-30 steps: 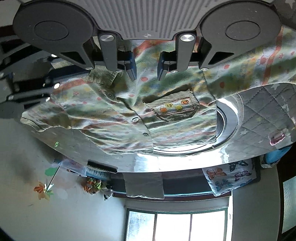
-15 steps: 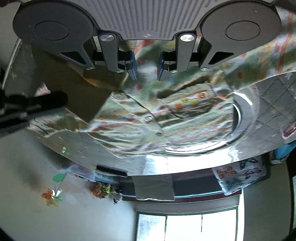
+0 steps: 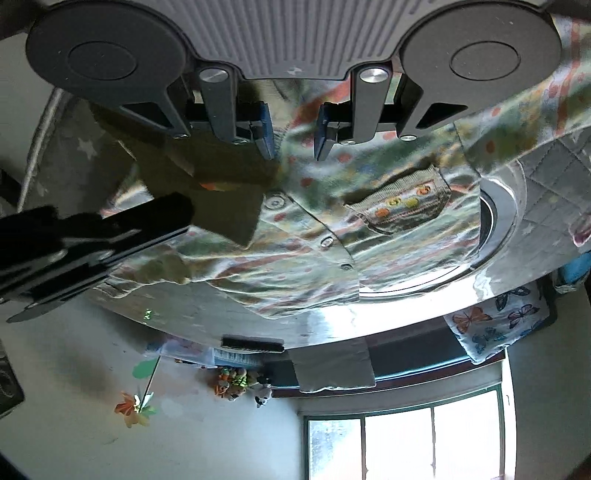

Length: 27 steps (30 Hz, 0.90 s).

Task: Fold clothes

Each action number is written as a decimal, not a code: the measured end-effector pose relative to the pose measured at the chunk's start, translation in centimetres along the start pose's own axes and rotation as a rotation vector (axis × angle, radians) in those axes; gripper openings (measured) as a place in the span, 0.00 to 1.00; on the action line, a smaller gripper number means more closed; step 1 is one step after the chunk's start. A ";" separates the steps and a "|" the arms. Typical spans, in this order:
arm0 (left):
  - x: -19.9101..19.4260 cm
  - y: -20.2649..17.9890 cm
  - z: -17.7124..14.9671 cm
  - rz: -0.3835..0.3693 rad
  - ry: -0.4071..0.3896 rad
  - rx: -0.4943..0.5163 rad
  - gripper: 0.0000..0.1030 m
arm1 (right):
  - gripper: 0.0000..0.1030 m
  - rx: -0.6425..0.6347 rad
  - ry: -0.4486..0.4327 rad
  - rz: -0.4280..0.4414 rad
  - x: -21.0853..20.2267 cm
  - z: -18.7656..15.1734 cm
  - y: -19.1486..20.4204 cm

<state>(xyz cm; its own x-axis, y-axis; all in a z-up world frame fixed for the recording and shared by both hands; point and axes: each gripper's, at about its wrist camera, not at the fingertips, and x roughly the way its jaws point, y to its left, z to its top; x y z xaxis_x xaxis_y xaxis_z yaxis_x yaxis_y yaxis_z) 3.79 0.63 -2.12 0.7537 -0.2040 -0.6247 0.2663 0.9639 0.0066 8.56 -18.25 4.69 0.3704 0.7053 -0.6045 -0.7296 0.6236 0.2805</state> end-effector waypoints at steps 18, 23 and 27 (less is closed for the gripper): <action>-4.2 3.5 0.9 0.028 -0.103 -0.079 0.27 | 0.07 -0.087 0.053 0.017 1.6 -0.1 0.8; -3.0 2.1 2.3 -0.027 -0.114 -0.060 0.27 | 0.08 -0.079 0.110 0.033 4.0 -0.8 0.6; -1.5 1.2 2.9 -0.069 -0.092 -0.041 0.26 | 0.10 -0.144 0.148 0.042 5.1 -1.8 1.6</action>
<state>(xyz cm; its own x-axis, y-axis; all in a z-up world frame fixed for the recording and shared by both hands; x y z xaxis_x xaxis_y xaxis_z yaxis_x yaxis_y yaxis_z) 4.67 1.56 1.08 0.7871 -0.2833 -0.5479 0.2959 0.9528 -0.0674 8.29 -14.28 0.71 0.2569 0.6660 -0.7003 -0.8215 0.5322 0.2049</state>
